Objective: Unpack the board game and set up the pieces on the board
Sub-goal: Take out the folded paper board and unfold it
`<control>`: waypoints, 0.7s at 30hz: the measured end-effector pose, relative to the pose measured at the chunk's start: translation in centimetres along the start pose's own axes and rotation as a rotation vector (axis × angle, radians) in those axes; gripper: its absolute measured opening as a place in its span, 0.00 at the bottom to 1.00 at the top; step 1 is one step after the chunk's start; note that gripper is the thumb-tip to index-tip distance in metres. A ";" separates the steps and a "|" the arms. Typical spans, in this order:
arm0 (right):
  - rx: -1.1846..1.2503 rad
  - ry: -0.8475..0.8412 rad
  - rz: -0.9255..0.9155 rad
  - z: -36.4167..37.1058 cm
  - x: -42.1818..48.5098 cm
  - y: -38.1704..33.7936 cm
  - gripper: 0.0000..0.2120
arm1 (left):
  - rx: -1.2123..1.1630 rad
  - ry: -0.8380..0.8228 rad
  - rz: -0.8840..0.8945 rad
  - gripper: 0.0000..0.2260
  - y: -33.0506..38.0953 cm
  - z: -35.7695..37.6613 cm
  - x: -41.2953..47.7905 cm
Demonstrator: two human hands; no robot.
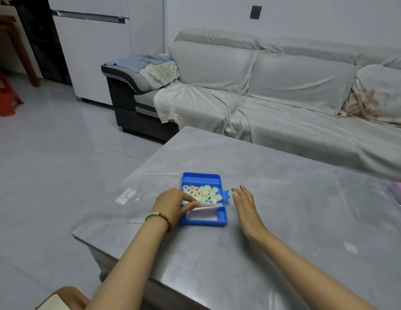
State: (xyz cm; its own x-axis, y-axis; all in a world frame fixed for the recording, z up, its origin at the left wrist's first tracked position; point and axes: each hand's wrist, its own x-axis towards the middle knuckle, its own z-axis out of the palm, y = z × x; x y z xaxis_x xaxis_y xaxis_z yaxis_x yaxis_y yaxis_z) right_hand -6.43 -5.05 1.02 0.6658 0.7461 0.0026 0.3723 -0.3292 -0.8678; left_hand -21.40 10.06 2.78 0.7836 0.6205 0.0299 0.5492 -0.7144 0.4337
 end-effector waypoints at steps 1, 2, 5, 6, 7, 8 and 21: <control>0.027 -0.005 -0.034 -0.8 -0.8 -0.3 0.20 | -0.091 0.040 -0.010 0.12 0.7 -0.2 -0.1; 0.050 -0.004 -0.084 -1.5 -1.7 -0.7 0.18 | -0.249 0.095 -0.006 0.10 1.6 -0.3 -0.1; 0.099 -0.011 -0.217 -3.1 -4.3 -2.0 0.19 | -0.776 0.245 0.004 0.07 6.0 -0.5 -1.1; 0.126 -0.020 -0.233 -3.6 -5.1 -2.2 0.21 | -0.886 0.254 -0.004 0.07 7.6 -0.4 -1.5; 0.158 -0.026 -0.236 -4.1 -5.7 -2.3 0.23 | -0.970 0.248 -0.009 0.06 9.1 -0.1 -1.9; 0.186 -0.029 -0.231 -4.7 -6.3 -2.3 0.24 | -1.038 0.229 -0.013 0.06 10.5 0.2 -2.3; 0.221 0.324 -0.107 -15.9 -12.0 3.3 0.12 | -1.305 -0.190 -0.130 0.10 18.8 3.4 -4.6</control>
State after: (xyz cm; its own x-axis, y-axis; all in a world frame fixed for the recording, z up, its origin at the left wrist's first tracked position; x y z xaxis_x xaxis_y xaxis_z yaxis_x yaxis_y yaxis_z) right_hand -2.88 -24.29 6.00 0.8132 0.5371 0.2242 0.3258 -0.1009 -0.9400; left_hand -13.72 -7.32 7.77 0.8337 0.5294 -0.1568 0.0258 0.2463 0.9688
